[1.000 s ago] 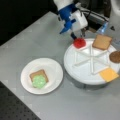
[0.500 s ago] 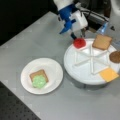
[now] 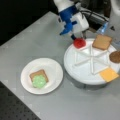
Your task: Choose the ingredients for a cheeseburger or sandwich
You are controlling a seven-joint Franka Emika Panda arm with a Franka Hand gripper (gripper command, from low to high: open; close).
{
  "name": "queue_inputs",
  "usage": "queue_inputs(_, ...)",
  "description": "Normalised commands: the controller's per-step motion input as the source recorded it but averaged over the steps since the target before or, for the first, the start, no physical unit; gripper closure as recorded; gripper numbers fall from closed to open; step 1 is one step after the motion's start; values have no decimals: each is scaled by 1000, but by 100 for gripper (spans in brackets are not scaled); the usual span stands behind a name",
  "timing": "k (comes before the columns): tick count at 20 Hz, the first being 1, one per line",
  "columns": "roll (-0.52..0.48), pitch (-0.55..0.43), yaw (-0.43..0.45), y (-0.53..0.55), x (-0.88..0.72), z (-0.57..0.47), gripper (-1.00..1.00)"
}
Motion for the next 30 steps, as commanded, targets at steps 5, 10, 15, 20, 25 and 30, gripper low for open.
queue_inputs(5, -69, 46, 31, 25, 132, 2, 100)
queue_inputs(10, -39, 60, 26, 8, 138, 18, 100)
queue_inputs(15, -25, 60, 18, 8, 147, 23, 100)
queue_inputs(20, -37, 68, 13, 18, 164, 29, 100)
queue_inputs(25, -44, 75, 4, 11, 165, 47, 100)
queue_inputs(30, -33, 96, 13, 78, 189, 97, 100)
